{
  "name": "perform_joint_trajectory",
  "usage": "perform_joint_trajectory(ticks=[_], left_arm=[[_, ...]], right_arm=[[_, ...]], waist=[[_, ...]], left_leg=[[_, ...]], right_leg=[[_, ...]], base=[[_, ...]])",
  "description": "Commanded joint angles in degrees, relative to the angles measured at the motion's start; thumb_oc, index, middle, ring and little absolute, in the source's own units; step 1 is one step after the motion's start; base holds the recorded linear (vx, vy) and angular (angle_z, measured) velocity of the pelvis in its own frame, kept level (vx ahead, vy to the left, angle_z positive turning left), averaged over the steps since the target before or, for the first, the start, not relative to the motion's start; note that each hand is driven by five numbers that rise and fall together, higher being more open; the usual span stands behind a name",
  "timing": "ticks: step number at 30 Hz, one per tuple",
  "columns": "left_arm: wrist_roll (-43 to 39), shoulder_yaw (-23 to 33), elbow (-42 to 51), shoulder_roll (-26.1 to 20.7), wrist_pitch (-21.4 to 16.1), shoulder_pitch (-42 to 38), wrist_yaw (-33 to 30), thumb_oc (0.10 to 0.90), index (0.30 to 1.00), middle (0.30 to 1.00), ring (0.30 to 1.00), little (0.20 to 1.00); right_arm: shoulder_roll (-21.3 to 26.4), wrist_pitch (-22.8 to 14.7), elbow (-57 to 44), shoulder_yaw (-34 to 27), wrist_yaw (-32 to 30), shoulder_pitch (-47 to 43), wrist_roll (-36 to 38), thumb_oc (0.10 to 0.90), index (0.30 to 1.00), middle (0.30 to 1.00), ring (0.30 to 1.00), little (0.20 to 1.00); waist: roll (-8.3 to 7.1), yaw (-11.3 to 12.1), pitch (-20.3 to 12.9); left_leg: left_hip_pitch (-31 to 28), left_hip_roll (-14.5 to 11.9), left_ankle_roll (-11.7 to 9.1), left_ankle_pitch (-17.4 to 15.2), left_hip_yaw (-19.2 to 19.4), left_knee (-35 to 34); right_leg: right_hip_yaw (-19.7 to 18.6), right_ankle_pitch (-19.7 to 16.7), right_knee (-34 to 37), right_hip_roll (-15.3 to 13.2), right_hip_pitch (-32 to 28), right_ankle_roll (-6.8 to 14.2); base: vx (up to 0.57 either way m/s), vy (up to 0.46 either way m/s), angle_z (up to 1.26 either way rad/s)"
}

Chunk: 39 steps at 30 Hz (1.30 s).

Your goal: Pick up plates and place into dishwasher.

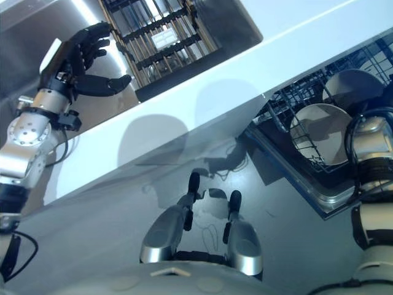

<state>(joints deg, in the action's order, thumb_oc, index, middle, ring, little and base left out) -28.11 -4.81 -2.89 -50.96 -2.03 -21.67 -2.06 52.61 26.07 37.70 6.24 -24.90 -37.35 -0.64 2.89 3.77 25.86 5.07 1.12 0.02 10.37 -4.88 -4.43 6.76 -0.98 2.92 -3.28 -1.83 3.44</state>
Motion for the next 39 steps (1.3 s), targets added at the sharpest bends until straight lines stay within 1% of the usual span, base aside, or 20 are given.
perform_joint_trajectory(ticks=[1, 4, 15, 17, 20, 21, 23, 26, 29, 31, 32, 34, 37, 39], left_arm=[[1.2, 4.4, 3.1, 2.2, -3.5, -0.7, -0.3, 0.8, 0.9, 0.9, 0.9, 0.9], [1.3, 5.1, 3.4, 2.4, -2.5, 0.3, 0.1, 0.8, 0.9, 0.9, 0.9, 0.9], [1.4, 5.0, 2.4, 3.4, -1.8, 1.5, 1.4, 0.8, 0.9, 0.9, 0.9, 0.9], [1.5, 5.2, 2.8, 3.6, -1.6, 2.3, 1.4, 0.8, 0.9, 0.9, 0.9, 0.9], [1.8, 6.2, 3.1, 4.3, -2.4, 3.9, 1.2, 0.8, 0.9, 0.9, 0.9, 0.9], [1.8, 6.5, 3.0, 4.4, -2.6, 4.2, 1.2, 0.8, 0.9, 0.9, 0.9, 0.9], [2.1, 7.0, 3.0, 4.9, -3.0, 5.1, 0.7, 0.8, 0.9, 0.9, 0.9, 0.9], [2.0, 7.6, 2.5, 5.6, -3.9, 6.2, 0.4, 0.8, 0.9, 0.9, 0.9, 0.9], [2.9, 8.6, 3.6, 7.2, -4.1, 8.5, 0.4, 0.8, 0.9, 0.9, 0.9, 0.9], [3.8, 9.0, 3.9, 8.1, -3.9, 9.4, 0.4, 0.8, 0.9, 0.9, 0.9, 0.9], [4.5, 9.1, 3.8, 8.9, -3.7, 9.7, 0.3, 0.8, 0.9, 0.9, 0.9, 0.9], [4.4, 9.3, 3.4, 9.1, -3.2, 9.6, 0.3, 0.8, 0.9, 0.9, 0.9, 0.9], [4.2, 9.8, 3.3, 9.2, -3.0, 10.0, 0.1, 0.8, 0.9, 0.9, 0.9, 0.9], [4.4, 10.5, 3.5, 9.5, -3.0, 10.6, 0.3, 0.8, 0.9, 0.9, 0.9, 0.9]], right_arm=[[6.3, -4.3, -7.5, -1.5, -5.6, 1.6, -2.0, 0.8, 0.9, 0.9, 0.9, 0.9], [6.4, -6.2, -10.0, -4.0, -5.9, 3.3, -0.8, 0.8, 0.9, 0.9, 0.9, 0.9], [4.8, -6.8, -13.1, -7.5, -4.9, 7.5, -2.2, 0.8, 0.9, 0.9, 0.9, 0.9], [4.5, -7.3, -14.0, -8.2, -5.9, 8.7, -2.0, 0.8, 0.9, 0.9, 0.9, 0.9], [2.9, -8.7, -16.0, -11.9, -10.0, 12.3, 1.1, 0.8, 0.9, 0.9, 0.9, 0.9], [2.6, -9.2, -16.4, -12.9, -10.8, 13.1, 2.2, 0.8, 0.9, 0.9, 0.9, 0.9], [0.4, -10.9, -17.1, -16.0, -14.3, 16.0, 6.8, 0.8, 0.9, 0.9, 0.9, 0.9], [-3.8, -14.7, -17.5, -20.0, -18.6, 20.1, 13.4, 0.8, 0.9, 0.9, 0.9, 0.9], [-8.4, -19.4, -19.1, -23.9, -22.1, 25.3, 15.6, 0.8, 0.9, 0.9, 0.9, 0.9], [-10.6, -20.9, -20.1, -25.2, -22.4, 27.4, 15.8, 0.8, 0.9, 0.9, 0.9, 0.9], [-12.1, -21.9, -20.8, -25.6, -22.2, 28.7, 15.0, 0.1, 0.3, 0.3, 0.3, 0.2], [-12.9, -21.7, -20.8, -25.4, -20.7, 29.5, 12.8, 0.1, 0.3, 0.3, 0.3, 0.2], [-13.4, -20.4, -21.0, -24.8, -18.1, 30.4, 7.8, 0.1, 0.3, 0.3, 0.3, 0.2], [-12.6, -18.2, -21.4, -23.8, -13.9, 31.8, 0.9, 0.1, 0.3, 0.3, 0.3, 0.2]], waist=[[-1.58, -1.8, -7.0], [-1.87, -1.9, -7.9], [-2.0, -2.5, -10.6], [-2.06, -2.7, -11.2], [-2.21, -3.3, -12.7], [-2.24, -3.5, -12.7], [-2.2, -3.9, -13.3], [-2.02, -4.4, -14.0], [-1.96, -4.8, -14.9], [-1.98, -5.1, -15.4], [-1.96, -5.4, -15.7], [-1.89, -5.8, -16.1], [-1.79, -6.1, -16.4], [-1.85, -6.5, -16.7]], left_leg=[[-2.6, 1.4, -0.3, -7.4, 2.0, 3.0], [-3.2, 1.4, -0.1, -7.9, 2.5, 3.4], [-6.1, 1.8, 0.6, -8.9, 3.3, 2.7], [-6.8, 1.9, 0.8, -9.1, 3.5, 2.4], [-7.6, 2.0, 0.9, -9.4, 4.2, 1.7], [-7.3, 2.0, 0.9, -9.0, 4.5, 1.8], [-7.4, 2.0, 0.9, -9.2, 5.0, 1.7], [-8.1, 2.0, 1.0, -9.5, 5.6, 1.5], [-9.0, 2.0, 1.3, -9.8, 6.2, 1.1], [-9.2, 2.0, 1.4, -9.9, 6.6, 1.1], [-9.5, 2.0, 1.5, -10.0, 6.9, 1.2], [-9.9, 2.0, 1.6, -10.3, 7.1, 1.3], [-10.3, 2.0, 1.6, -10.5, 7.5, 1.2], [-10.5, 2.1, 1.7, -10.5, 7.8, 1.2]], right_leg=[[-0.5, 3.5, -9.6, 2.6, 4.7, -2.0], [-0.3, 3.5, -9.4, 2.5, 4.0, -1.9], [-0.8, 3.3, -8.7, 1.8, 1.7, -1.2], [-1.2, 3.1, -8.0, 1.7, 0.9, -1.1], [-1.9, 2.4, -6.5, 1.9, 0.3, -0.8], [-2.0, 1.7, -6.2, 1.9, 0.5, -0.8], [-2.3, 1.4, -5.7, 1.9, 0.5, -0.6], [-2.5, 1.1, -5.3, 1.8, 0.1, -0.3], [-2.6, 0.9, -5.0, 1.7, -0.3, 0.0], [-2.7, 0.9, -5.0, 1.7, -0.5, 0.0], [-2.7, 1.0, -5.1, 1.6, -0.6, 0.1], [-2.9, 1.1, -5.2, 1.6, -0.8, 0.1], [-3.1, 1.2, -5.3, 1.5, -1.0, 0.2], [-3.4, 1.0, -5.2, 1.5, -1.1, 0.3]], base=[[0.08, 0.026, -0.02], [0.05, 0.022, -0.07], [0.04, 0.036, -0.06], [0.08, 0.048, -0.04], [0.03, 0.057, -0.05], [-0.03, 0.055, -0.1], [-0.02, 0.065, -0.15], [0.02, 0.063, -0.09], [0.03, 0.048, -0.05], [0.02, 0.036, -0.12], [0.03, 0.05, -0.17], [0.04, 0.049, -0.14], [0.03, 0.038, -0.06], [0.02, 0.033, -0.08]])
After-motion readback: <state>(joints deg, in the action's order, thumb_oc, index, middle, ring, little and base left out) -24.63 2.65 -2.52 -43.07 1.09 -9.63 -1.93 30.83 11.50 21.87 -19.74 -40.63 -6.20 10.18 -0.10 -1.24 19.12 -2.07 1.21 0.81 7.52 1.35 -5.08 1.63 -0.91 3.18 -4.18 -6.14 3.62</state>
